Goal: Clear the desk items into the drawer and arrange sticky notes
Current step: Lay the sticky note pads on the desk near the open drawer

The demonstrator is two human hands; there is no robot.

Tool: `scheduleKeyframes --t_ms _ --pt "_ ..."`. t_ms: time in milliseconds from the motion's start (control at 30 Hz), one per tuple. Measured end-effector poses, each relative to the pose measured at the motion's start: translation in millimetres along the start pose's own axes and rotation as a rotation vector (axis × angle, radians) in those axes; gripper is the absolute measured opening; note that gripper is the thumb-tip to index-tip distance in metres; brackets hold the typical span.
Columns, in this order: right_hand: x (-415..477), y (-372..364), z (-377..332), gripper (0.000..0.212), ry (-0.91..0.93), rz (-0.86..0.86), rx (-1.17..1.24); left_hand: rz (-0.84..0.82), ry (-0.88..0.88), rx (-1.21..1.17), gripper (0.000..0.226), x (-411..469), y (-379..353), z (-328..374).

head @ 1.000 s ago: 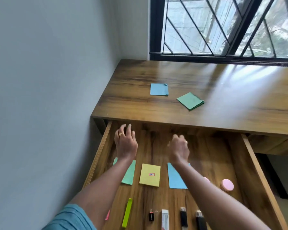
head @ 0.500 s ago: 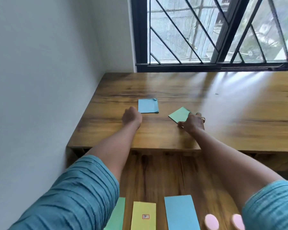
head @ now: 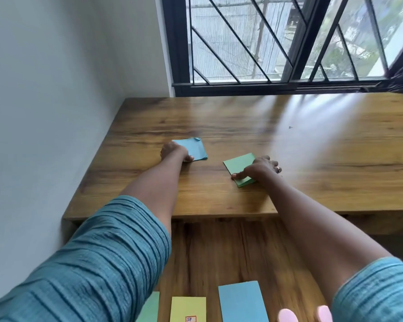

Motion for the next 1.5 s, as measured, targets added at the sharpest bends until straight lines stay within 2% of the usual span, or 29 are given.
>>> scheduleKeyframes --t_ms 100,233,333,400,533,600,833,1033,1267,1500 --pt "-8.3 -2.9 5.1 0.122 -0.026 0.007 0.032 -0.070 0.041 -0.109 0.074 -1.6 -1.4 -10.9" --pt "-28.6 -7.7 10.5 0.110 -0.007 0.065 0.148 -0.065 0.035 -0.222 0.039 -13.6 -6.1 -30.5" --pt "-49.4 -12.7 18.5 0.100 0.054 0.106 0.188 -0.039 0.038 -0.257 0.031 -25.1 -8.0 -53.2" --pt "-66.3 -16.4 24.2 0.086 0.098 0.110 0.217 -0.049 0.040 -0.297 0.031 -35.7 -7.3 -72.7" --pt "-102.3 -19.9 34.8 0.040 0.176 0.161 0.354 0.037 0.027 -0.277 0.027 -65.2 3.2 -113.9" --pt "-122.7 -24.6 42.3 0.032 0.175 0.176 0.456 0.086 0.000 -0.248 0.028 -86.7 8.0 -136.1" --pt "-196.8 -63.7 70.2 0.030 0.237 0.092 0.616 0.220 -0.077 -0.345 0.026 -149.6 12.7 -228.4" --pt "-209.3 -111.4 86.3 0.020 0.135 -0.026 0.714 0.114 0.088 -0.295 0.020 -145.0 -8.0 -294.2" --pt "-186.2 -145.1 80.8 0.028 0.043 -0.067 0.723 0.015 0.142 -0.089 0.021 -106.6 -14.3 -301.4" --pt "-165.8 -170.8 69.1 0.029 0.001 -0.068 0.647 -0.023 0.135 -0.077 0.027 -72.7 -29.4 -298.5"
Point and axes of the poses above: each hand's wrist, its own x-axis towards the middle knuckle, its own y-axis out of the back of the hand, z = x × y, the point moved 5 cm from there along x, towards the middle knuckle, and after that the axes turned 11 degrees about y, right-handed, at the moved point
